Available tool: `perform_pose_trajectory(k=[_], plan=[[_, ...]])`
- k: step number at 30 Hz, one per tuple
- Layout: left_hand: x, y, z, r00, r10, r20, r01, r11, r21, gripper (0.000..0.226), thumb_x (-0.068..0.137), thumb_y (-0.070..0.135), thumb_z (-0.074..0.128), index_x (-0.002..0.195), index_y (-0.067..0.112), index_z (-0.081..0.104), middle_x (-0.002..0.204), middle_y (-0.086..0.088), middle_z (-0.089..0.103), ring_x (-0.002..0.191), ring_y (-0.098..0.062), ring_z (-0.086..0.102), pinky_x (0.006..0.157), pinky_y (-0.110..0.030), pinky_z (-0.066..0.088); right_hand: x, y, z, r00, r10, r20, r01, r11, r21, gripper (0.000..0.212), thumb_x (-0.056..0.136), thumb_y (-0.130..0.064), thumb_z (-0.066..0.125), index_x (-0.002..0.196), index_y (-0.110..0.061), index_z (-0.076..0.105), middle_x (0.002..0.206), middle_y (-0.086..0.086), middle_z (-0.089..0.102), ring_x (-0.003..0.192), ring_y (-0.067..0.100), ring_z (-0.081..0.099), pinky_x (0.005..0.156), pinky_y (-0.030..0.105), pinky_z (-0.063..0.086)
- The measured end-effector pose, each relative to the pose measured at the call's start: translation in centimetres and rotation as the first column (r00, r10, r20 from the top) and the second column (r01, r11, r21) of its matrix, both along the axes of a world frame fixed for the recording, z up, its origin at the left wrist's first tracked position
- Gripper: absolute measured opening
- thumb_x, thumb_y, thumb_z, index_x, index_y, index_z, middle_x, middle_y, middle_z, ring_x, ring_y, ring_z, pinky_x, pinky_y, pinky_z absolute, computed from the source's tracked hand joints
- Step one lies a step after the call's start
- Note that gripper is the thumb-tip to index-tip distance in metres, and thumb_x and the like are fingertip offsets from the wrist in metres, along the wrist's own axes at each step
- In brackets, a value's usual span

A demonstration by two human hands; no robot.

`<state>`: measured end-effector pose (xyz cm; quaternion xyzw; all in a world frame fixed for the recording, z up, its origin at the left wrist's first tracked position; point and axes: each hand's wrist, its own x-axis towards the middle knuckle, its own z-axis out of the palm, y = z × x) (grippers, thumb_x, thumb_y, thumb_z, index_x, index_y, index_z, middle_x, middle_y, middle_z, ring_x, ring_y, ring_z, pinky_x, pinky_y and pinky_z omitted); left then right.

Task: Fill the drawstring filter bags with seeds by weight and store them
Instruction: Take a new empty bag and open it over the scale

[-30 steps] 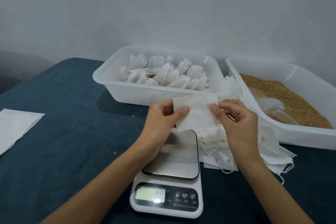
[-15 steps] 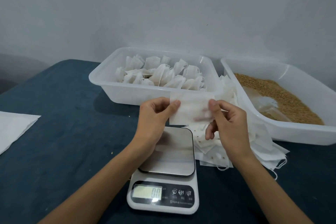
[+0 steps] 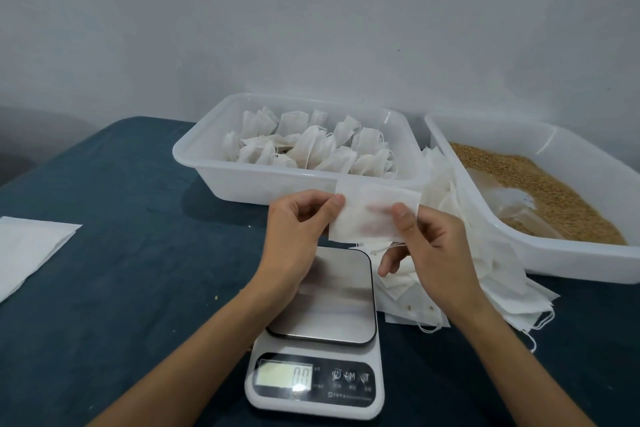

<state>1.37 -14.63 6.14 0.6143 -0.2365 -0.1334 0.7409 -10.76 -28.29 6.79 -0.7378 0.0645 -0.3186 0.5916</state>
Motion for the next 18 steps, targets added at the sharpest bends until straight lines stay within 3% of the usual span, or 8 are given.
perform_pose_trajectory(k=[3, 5, 7, 12, 16, 18], plan=[[0.09, 0.15, 0.21, 1.0, 0.009, -0.01, -0.009, 1.0, 0.001, 0.017, 0.096, 0.013, 0.072, 0.081, 0.016, 0.08, 0.077, 0.002, 0.078, 0.07, -0.003, 0.067, 0.07, -0.016, 0.053, -0.14, 0.14, -0.07, 0.998, -0.054, -0.012, 0.054, 0.997, -0.063, 0.049, 0.093, -0.057, 0.059, 0.065, -0.017, 0.057, 0.061, 0.0, 0.063, 0.046, 0.027, 0.068, 0.043, 0.034, 0.046], [0.07, 0.25, 0.3, 1.0, -0.006, -0.01, 0.006, 1.0, 0.016, 0.017, 0.097, 0.017, 0.072, 0.084, 0.012, 0.081, 0.082, -0.009, 0.078, 0.073, -0.008, 0.065, 0.072, -0.021, 0.052, -0.33, 0.3, 0.14, 0.999, -0.043, 0.006, 0.043, 0.994, -0.098, 0.05, 0.09, -0.063, 0.06, 0.064, -0.021, 0.061, 0.058, -0.005, 0.061, 0.048, 0.023, 0.068, 0.046, 0.029, 0.049], [-0.04, 0.37, 0.39, 1.0, -0.025, -0.003, 0.025, 0.999, 0.032, 0.018, 0.097, 0.02, 0.072, 0.088, 0.008, 0.081, 0.09, -0.024, 0.075, 0.075, -0.017, 0.058, 0.074, -0.03, 0.048, -0.42, 0.46, 0.09, 1.0, -0.009, 0.003, 0.01, 0.988, -0.154, 0.053, 0.089, -0.065, 0.059, 0.077, -0.015, 0.071, 0.065, -0.001, 0.069, 0.052, 0.018, 0.069, 0.05, 0.035, 0.053], [-0.03, 0.47, 0.44, 0.999, -0.024, 0.035, 0.022, 0.998, 0.057, 0.018, 0.098, 0.021, 0.071, 0.09, 0.008, 0.082, 0.095, -0.028, 0.072, 0.076, -0.019, 0.056, 0.073, -0.031, 0.046, -0.44, 0.66, 0.1, 0.999, -0.029, -0.03, 0.023, 0.98, -0.197, 0.086, 0.087, -0.073, 0.054, 0.082, 0.012, 0.063, 0.054, 0.025, 0.059, 0.051, 0.015, 0.07, 0.053, 0.033, 0.05], [0.02, 0.39, 0.48, 0.999, 0.031, 0.036, -0.033, 0.996, 0.08, 0.014, 0.099, 0.018, 0.069, 0.093, 0.011, 0.08, 0.087, -0.022, 0.073, 0.072, -0.015, 0.06, 0.074, -0.031, 0.052, -0.55, 0.25, 0.13, 0.999, -0.049, -0.008, 0.046, 0.981, -0.19, 0.085, 0.092, -0.068, 0.05, 0.078, 0.016, 0.056, 0.056, 0.033, 0.055, 0.053, 0.017, 0.071, 0.053, 0.041, 0.052], [0.03, 0.57, 0.59, 0.983, 0.104, 0.15, -0.119, 0.988, 0.095, 0.009, 0.101, 0.02, 0.068, 0.101, 0.016, 0.077, 0.081, -0.013, 0.07, 0.07, -0.014, 0.06, 0.074, -0.03, 0.053, -0.55, 0.0, 0.1, 0.998, -0.066, -0.002, 0.064, 0.981, -0.182, 0.084, 0.092, -0.069, 0.05, 0.073, 0.012, 0.053, 0.055, 0.033, 0.053, 0.052, 0.018, 0.071, 0.052, 0.038, 0.052]])
